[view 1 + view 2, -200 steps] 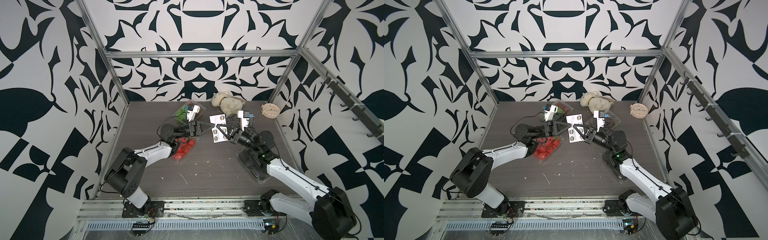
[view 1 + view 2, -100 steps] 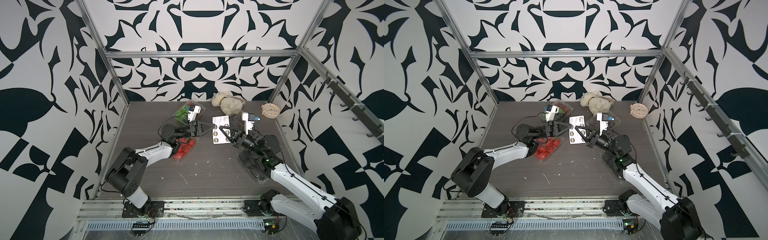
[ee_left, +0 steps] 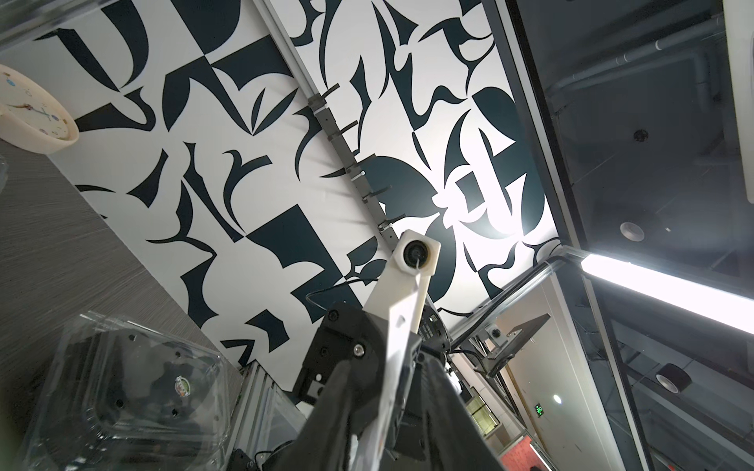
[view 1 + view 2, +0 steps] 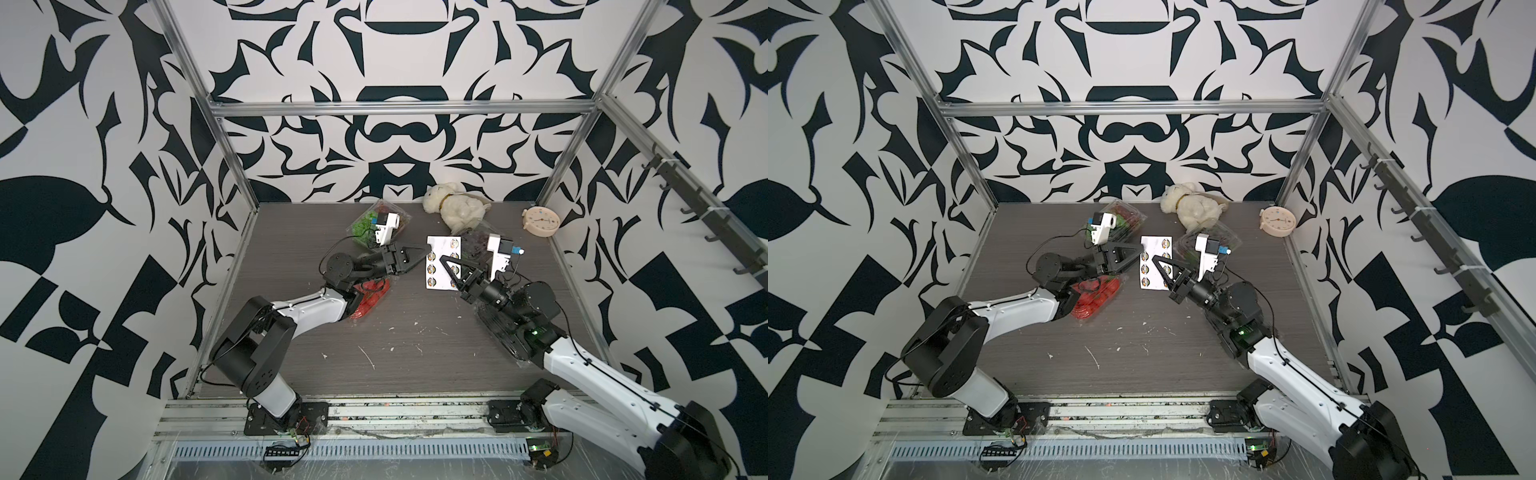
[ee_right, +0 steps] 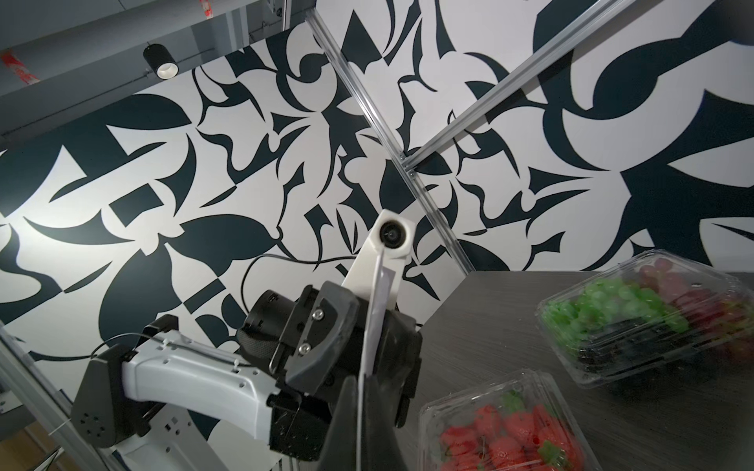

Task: Label fruit boxes
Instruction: Adjust the label sticker.

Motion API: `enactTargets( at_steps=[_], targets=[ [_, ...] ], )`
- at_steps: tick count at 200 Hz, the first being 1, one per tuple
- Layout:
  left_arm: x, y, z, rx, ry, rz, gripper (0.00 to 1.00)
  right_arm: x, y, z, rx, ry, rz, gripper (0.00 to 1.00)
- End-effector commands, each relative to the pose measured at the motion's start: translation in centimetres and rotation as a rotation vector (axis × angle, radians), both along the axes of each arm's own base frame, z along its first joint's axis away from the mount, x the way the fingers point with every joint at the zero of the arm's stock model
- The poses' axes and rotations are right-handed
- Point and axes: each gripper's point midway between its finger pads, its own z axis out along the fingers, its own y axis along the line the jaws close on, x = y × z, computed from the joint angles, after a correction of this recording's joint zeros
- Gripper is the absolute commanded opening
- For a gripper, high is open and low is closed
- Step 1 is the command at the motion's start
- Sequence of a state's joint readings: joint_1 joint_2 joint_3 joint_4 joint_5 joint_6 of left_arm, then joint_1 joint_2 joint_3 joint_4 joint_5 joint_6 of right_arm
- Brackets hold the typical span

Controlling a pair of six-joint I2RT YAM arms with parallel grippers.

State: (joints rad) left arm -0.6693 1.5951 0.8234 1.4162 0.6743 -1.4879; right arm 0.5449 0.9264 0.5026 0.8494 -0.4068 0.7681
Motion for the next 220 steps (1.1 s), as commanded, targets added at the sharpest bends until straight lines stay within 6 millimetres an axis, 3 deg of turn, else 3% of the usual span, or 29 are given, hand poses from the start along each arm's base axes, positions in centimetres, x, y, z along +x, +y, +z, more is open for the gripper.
enactTargets(
  at_steps=[1, 21, 71, 132, 167, 220],
  targets=[
    [-0.48, 0.51, 0.99, -0.037, -0.045, 0.043, 0.32, 0.12, -0.66, 2.16, 0.073, -0.063, -0.039, 0.00],
    [-0.67, 0.29, 0.89, -0.034, -0.046, 0.035, 0.31, 0.41, -0.81, 2.27, 0.088, -0.060, -0.050, 0.00],
    [-0.21, 0.22, 0.77, -0.039, -0.034, 0.051, 0.17, 0.05, -0.62, 2.40, 0.093, -0.065, -0.031, 0.00],
    [-0.08, 0.06, 1.10, -0.045, -0.037, 0.050, 0.16, -0.14, -0.42, 2.19, 0.083, -0.062, -0.018, 0.00],
    [-0.21, -0.09, 1.21, -0.045, -0.040, 0.041, 0.04, -0.09, -0.36, 2.09, 0.083, -0.059, -0.019, 0.00],
    [-0.09, -0.31, 1.13, -0.044, -0.030, 0.033, 0.00, -0.18, -0.04, 2.02, 0.083, -0.061, -0.007, 0.00]
  ],
)
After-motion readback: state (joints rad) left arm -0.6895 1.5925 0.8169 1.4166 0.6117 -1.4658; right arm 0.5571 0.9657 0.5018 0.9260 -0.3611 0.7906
